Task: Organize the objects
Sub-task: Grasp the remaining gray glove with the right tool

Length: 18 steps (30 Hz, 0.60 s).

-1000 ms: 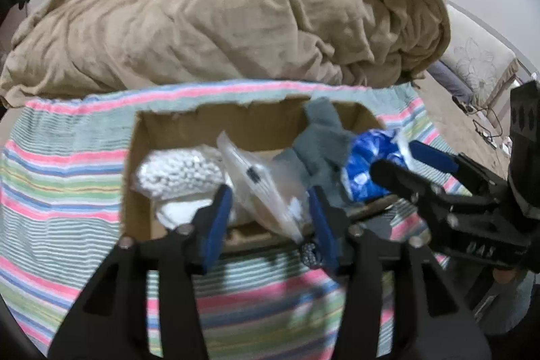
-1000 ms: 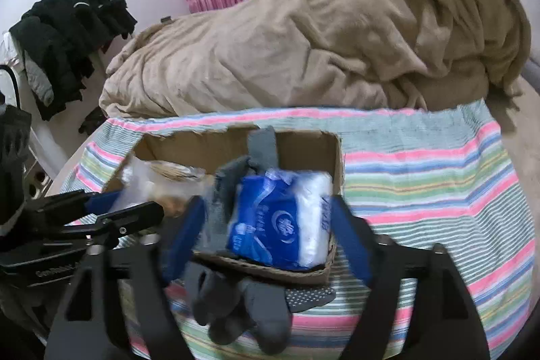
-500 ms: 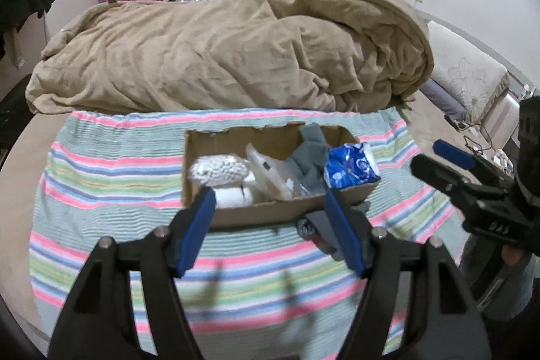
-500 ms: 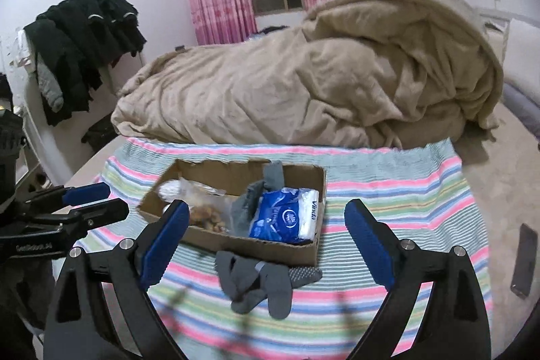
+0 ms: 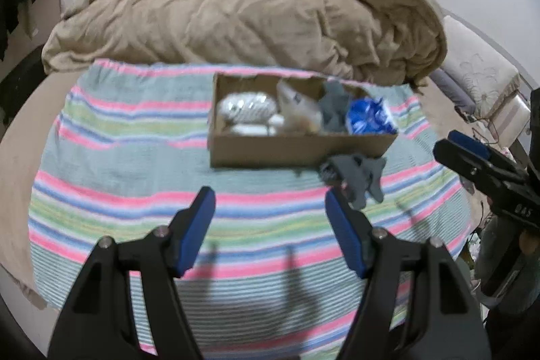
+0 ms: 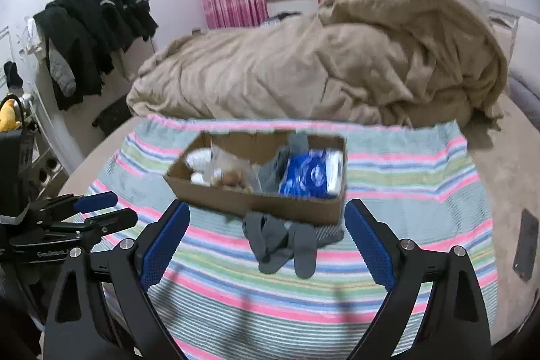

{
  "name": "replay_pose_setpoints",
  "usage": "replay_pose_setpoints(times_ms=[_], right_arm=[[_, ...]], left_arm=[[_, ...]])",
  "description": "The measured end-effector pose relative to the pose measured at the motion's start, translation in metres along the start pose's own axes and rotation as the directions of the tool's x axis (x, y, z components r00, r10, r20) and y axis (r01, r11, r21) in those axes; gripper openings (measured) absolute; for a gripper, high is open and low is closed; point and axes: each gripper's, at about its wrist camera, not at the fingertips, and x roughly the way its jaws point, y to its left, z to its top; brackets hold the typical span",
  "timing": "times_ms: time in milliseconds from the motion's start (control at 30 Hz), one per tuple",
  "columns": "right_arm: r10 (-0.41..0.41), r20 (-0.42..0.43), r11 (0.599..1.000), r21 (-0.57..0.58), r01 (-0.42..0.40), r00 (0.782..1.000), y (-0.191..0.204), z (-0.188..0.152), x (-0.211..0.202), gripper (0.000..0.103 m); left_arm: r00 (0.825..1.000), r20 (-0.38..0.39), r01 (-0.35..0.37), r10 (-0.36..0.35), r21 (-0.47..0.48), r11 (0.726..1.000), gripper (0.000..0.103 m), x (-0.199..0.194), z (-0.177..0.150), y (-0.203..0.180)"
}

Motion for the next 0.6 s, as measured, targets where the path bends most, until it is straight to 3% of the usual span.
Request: replay_pose_setpoints(times_ms=[367,600], right_arm=[[-0.013,-0.139,0.998,0.06,0.021,0.99,-0.018,-0.035,0.07,0.095],[-0.019,-0.172,0.997,0.07,0.032,0.985,-0.025,-0.041,0.103,0.095]], left_arm=[[0.998,-0.052,-0.023,0.021,-0.025,0.999,0.069,0.035,-0.008,0.013],[0.994,-0.098,-0.041,0.037,-0.043,0.998,0.069,0.062,-0.013,0.021]])
